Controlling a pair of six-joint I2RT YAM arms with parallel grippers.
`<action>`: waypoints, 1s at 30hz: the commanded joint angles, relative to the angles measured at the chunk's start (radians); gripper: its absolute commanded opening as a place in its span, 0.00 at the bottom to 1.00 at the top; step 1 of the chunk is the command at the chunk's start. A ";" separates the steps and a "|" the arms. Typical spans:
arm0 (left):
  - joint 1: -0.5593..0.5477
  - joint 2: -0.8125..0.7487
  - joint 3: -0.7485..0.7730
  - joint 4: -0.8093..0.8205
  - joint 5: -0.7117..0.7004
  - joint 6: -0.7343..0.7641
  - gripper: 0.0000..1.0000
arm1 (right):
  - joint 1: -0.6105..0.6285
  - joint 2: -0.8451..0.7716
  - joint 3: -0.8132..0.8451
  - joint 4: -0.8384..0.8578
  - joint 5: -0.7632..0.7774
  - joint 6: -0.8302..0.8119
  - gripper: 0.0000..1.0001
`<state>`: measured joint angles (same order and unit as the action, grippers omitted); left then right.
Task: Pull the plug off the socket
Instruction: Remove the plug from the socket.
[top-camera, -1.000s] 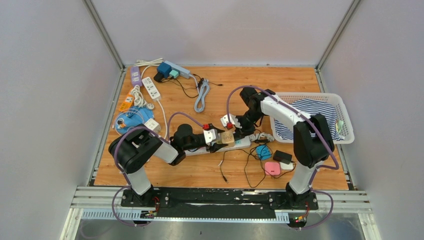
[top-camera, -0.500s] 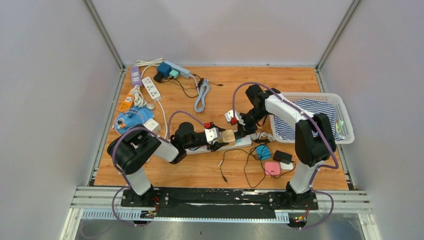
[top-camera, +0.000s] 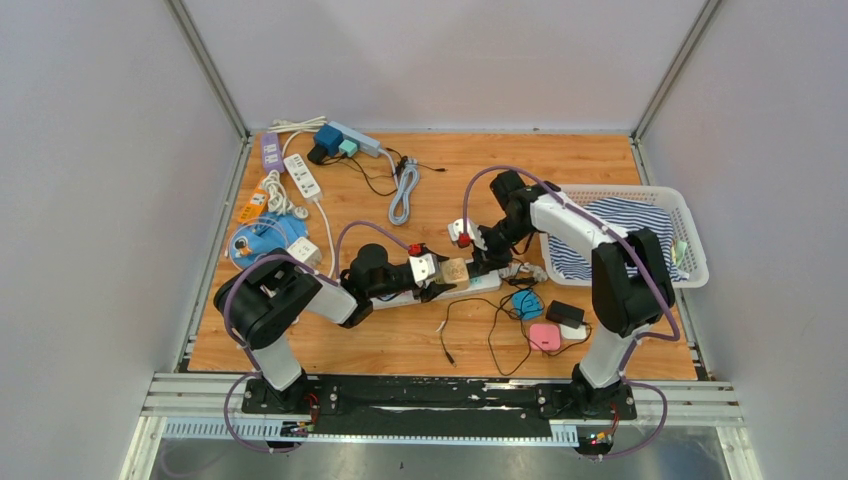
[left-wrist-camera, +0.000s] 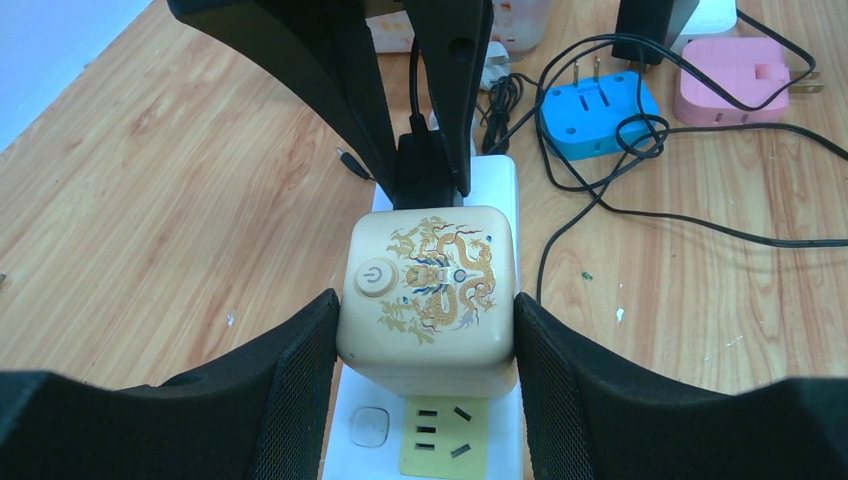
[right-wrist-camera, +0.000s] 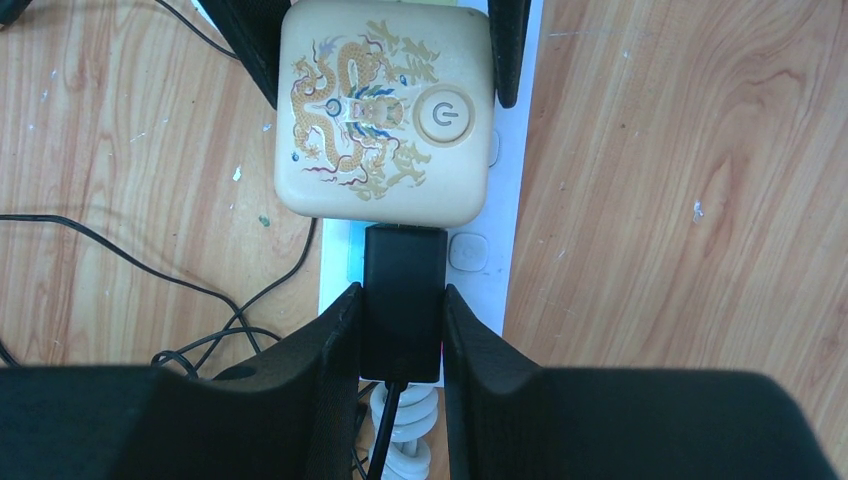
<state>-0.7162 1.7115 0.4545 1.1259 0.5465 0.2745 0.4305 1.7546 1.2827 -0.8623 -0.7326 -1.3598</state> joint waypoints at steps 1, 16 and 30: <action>0.047 0.009 0.003 -0.073 -0.162 0.013 0.00 | 0.043 -0.053 -0.034 -0.074 -0.002 0.073 0.00; 0.058 0.015 -0.005 -0.024 -0.147 -0.021 0.00 | 0.035 -0.127 -0.133 0.075 0.070 0.087 0.00; 0.058 0.027 0.019 -0.067 -0.138 -0.012 0.00 | -0.029 -0.129 -0.129 -0.006 -0.005 0.000 0.00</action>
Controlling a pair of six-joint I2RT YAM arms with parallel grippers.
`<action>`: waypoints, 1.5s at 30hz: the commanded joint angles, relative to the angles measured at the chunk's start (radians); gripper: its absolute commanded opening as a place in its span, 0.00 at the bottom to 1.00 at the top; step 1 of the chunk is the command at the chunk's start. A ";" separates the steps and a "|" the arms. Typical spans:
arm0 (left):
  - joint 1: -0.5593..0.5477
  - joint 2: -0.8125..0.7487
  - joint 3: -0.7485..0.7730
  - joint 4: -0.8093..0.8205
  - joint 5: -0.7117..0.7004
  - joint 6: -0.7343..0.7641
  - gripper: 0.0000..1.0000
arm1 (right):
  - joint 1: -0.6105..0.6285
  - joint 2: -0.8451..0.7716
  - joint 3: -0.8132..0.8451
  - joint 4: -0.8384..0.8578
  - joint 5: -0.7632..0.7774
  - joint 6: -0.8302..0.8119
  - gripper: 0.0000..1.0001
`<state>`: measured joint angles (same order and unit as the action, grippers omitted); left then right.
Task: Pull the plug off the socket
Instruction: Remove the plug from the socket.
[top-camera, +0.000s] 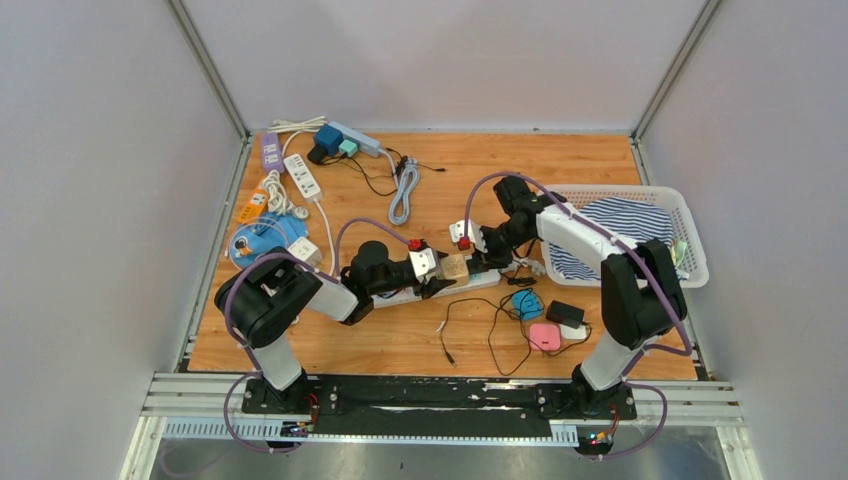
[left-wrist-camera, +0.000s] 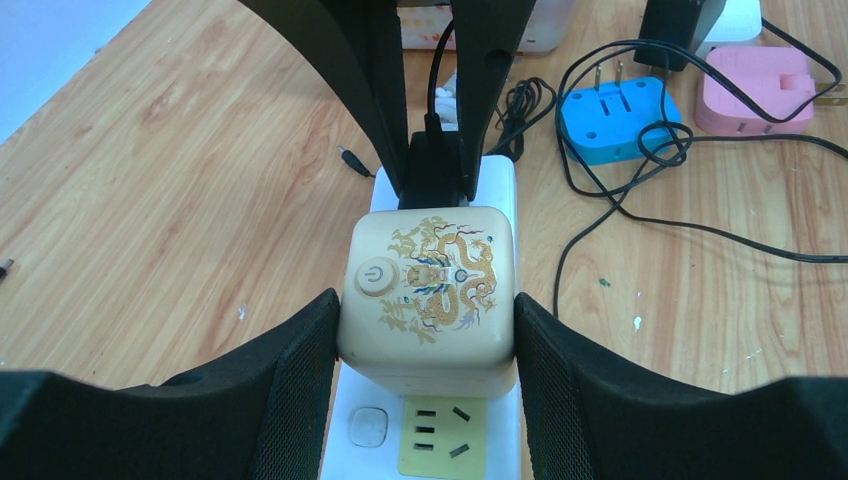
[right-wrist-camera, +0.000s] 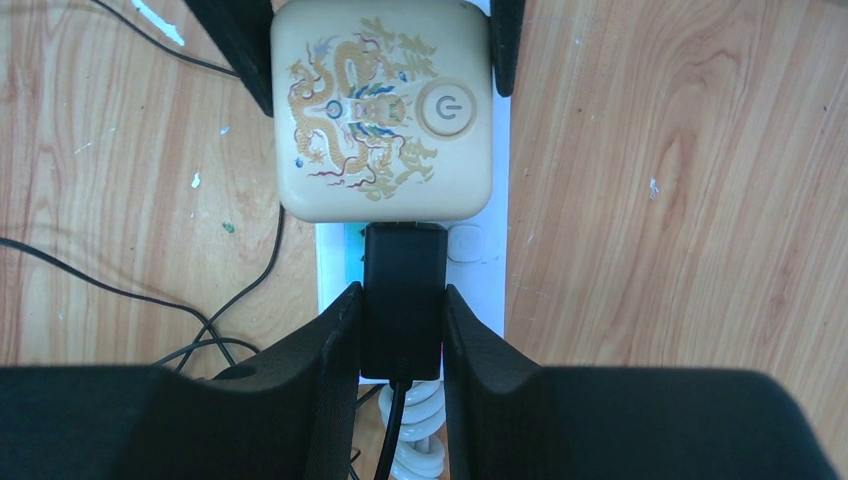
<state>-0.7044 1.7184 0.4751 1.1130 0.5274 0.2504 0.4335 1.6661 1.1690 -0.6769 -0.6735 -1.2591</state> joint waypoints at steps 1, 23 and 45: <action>0.046 0.022 -0.001 -0.055 -0.119 0.011 0.00 | -0.030 -0.045 -0.012 -0.222 -0.096 -0.132 0.00; 0.043 0.043 0.033 -0.108 -0.129 0.020 0.00 | -0.027 -0.094 -0.026 -0.264 -0.192 -0.198 0.00; 0.037 0.052 0.051 -0.140 -0.150 0.030 0.00 | -0.067 -0.091 -0.020 -0.289 -0.223 -0.207 0.00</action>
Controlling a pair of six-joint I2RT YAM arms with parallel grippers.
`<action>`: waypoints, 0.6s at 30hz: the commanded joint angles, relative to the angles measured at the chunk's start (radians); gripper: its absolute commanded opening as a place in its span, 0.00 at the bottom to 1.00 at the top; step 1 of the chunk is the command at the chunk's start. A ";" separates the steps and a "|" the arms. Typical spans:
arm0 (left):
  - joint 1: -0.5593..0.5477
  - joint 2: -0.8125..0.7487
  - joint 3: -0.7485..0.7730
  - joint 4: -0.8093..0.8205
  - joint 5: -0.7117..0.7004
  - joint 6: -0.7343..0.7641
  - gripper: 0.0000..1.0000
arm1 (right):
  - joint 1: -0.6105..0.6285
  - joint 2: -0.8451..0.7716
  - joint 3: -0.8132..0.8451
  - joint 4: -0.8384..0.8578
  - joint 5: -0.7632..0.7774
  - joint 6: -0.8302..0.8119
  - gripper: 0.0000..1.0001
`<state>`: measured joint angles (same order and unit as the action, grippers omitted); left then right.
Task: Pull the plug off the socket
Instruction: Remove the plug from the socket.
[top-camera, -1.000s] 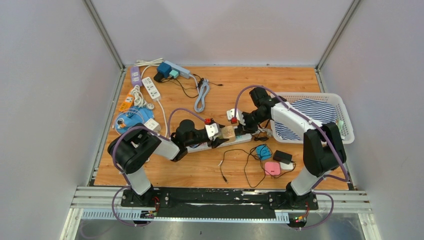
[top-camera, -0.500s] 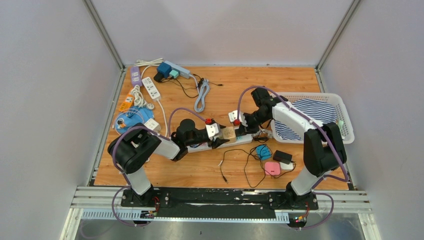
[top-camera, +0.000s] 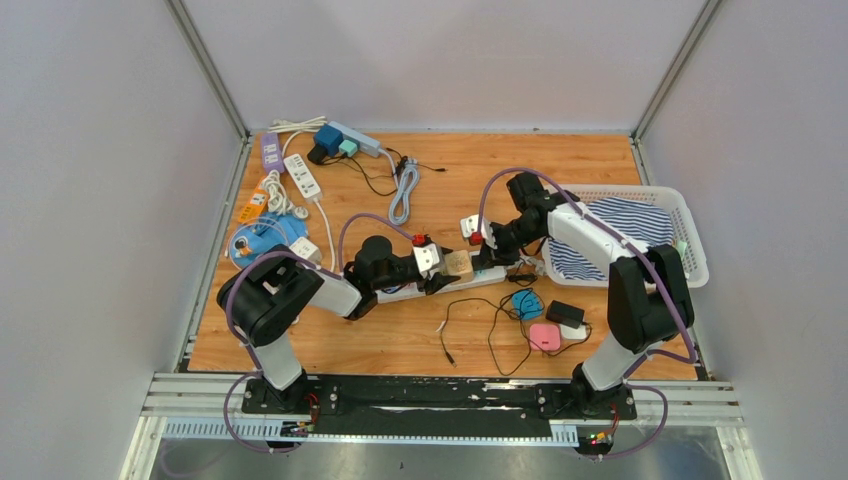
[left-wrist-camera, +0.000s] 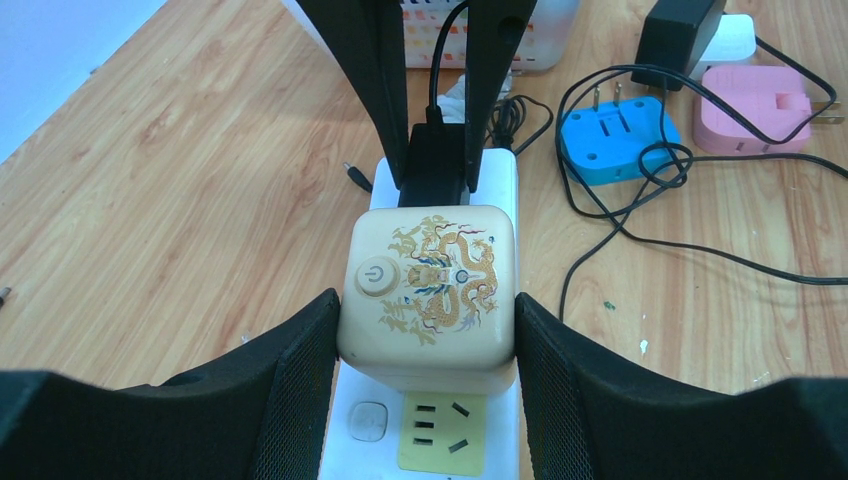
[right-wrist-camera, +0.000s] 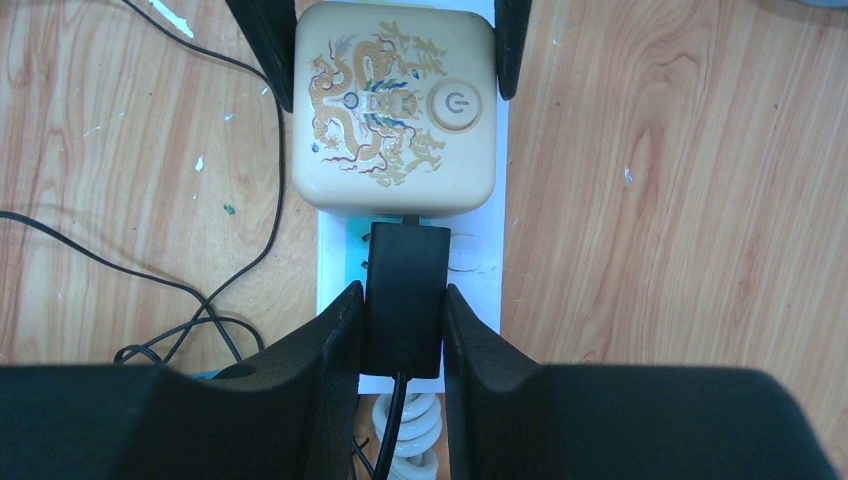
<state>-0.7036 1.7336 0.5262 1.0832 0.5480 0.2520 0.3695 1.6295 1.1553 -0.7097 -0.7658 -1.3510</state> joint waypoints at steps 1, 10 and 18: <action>0.036 0.038 0.001 -0.113 -0.173 0.029 0.00 | 0.003 -0.058 -0.006 -0.260 -0.130 -0.123 0.00; 0.036 0.040 0.008 -0.129 -0.172 0.034 0.00 | -0.019 -0.057 -0.014 -0.114 -0.015 0.050 0.00; 0.036 0.039 0.006 -0.129 -0.181 0.032 0.00 | -0.021 -0.045 -0.021 -0.163 -0.085 -0.005 0.00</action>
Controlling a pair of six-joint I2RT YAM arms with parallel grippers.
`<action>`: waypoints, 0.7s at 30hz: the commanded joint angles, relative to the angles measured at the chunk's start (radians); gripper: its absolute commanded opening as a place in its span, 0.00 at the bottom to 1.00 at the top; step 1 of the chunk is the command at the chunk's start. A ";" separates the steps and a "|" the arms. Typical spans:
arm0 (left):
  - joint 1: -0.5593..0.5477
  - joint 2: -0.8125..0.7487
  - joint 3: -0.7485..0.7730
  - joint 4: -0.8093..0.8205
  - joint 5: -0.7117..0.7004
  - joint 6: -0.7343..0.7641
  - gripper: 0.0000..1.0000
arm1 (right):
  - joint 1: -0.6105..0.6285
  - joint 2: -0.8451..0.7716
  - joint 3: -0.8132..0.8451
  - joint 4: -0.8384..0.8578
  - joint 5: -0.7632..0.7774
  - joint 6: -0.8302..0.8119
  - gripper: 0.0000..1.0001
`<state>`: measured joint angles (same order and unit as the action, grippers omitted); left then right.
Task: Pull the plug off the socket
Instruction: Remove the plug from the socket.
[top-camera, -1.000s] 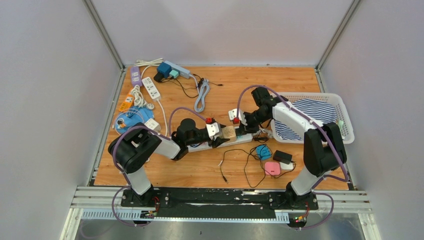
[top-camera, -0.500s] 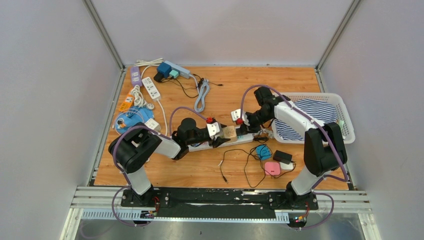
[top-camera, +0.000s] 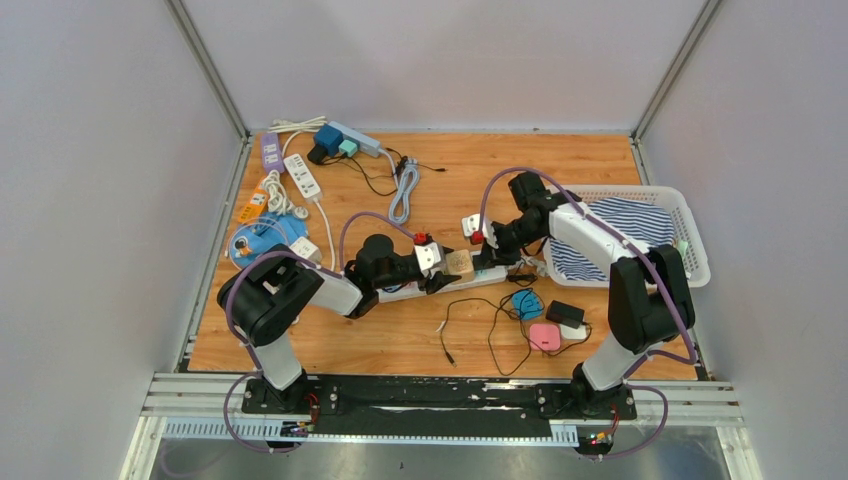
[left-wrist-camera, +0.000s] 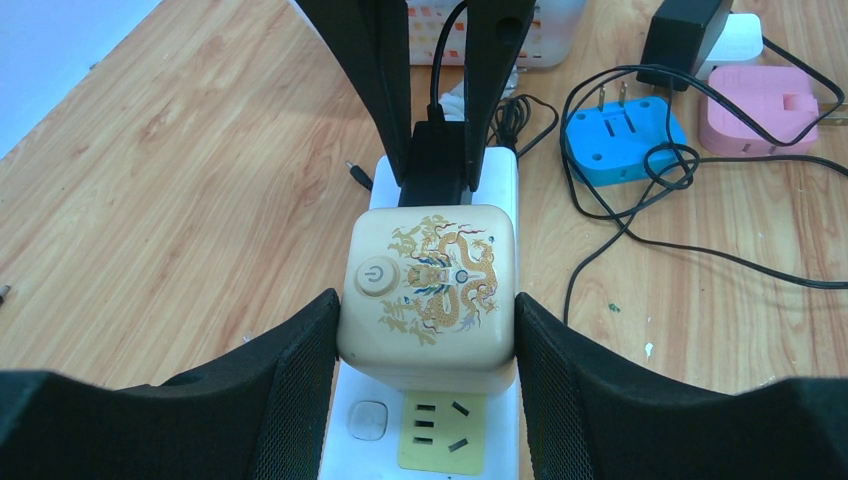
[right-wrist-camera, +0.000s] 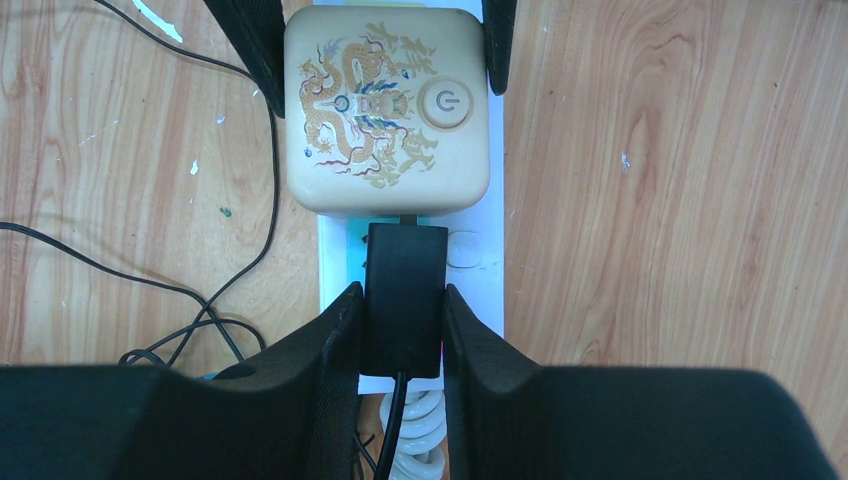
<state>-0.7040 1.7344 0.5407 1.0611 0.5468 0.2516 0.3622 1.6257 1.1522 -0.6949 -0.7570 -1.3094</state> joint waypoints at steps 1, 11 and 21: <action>0.037 0.037 -0.007 -0.108 -0.184 0.032 0.00 | -0.006 -0.040 -0.016 -0.213 -0.112 -0.089 0.00; 0.037 0.037 -0.004 -0.125 -0.202 0.036 0.00 | 0.027 -0.033 -0.002 -0.200 -0.090 -0.070 0.00; 0.037 0.034 -0.003 -0.128 -0.197 0.040 0.00 | -0.073 -0.046 -0.026 -0.156 -0.126 -0.047 0.00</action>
<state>-0.6888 1.7370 0.5446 1.0298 0.4595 0.2611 0.2962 1.6180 1.1473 -0.7513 -0.7948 -1.3243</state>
